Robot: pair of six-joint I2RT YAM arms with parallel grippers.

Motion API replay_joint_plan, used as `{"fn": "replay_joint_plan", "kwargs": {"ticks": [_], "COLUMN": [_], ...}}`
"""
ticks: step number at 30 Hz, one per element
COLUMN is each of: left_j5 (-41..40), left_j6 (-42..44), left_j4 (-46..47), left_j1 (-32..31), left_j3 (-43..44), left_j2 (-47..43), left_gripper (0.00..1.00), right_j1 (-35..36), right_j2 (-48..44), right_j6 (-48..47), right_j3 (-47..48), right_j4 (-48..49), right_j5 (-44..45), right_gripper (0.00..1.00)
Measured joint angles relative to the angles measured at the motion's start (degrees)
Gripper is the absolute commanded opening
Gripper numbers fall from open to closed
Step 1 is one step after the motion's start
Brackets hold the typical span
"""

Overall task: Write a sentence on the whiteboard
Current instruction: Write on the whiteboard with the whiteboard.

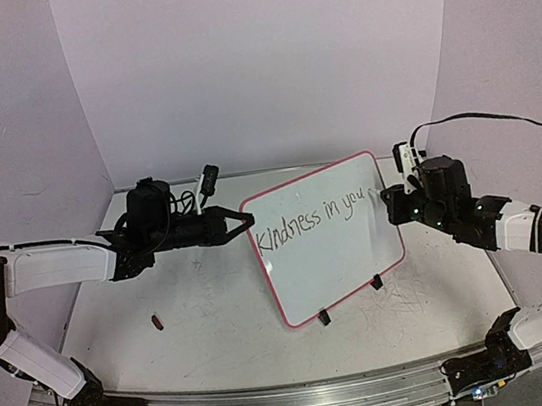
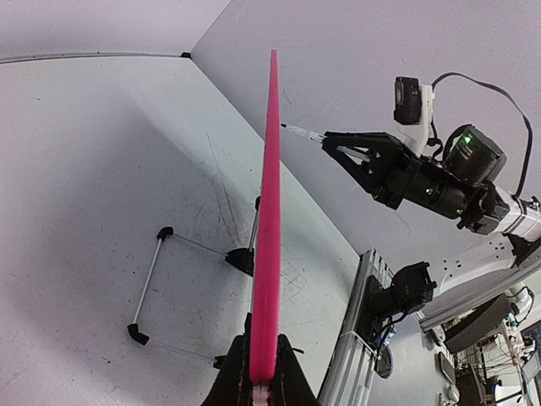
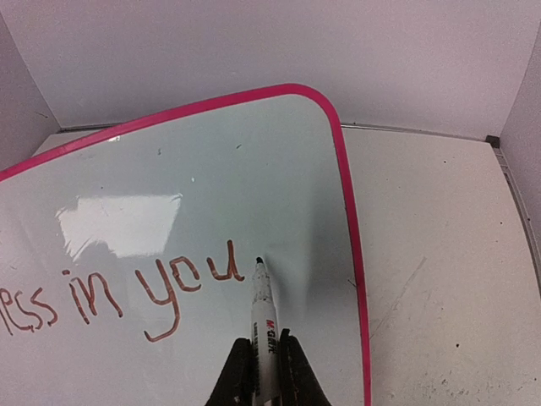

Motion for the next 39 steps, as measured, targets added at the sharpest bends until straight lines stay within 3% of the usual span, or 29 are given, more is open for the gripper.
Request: {"fn": "replay_joint_plan", "kwargs": {"ticks": [39], "left_j5": [0.0], "left_j6": [0.3], "left_j4": [0.0], "left_j1": [0.0], "left_j3": [0.0], "left_j2": [0.0], "left_gripper": [0.00], "right_j1": [-0.7], "right_j2": [3.6], "right_j6": [-0.6], "right_j3": [1.8], "right_j4": [2.7], "right_j5": [-1.8], "right_gripper": [0.00]}}
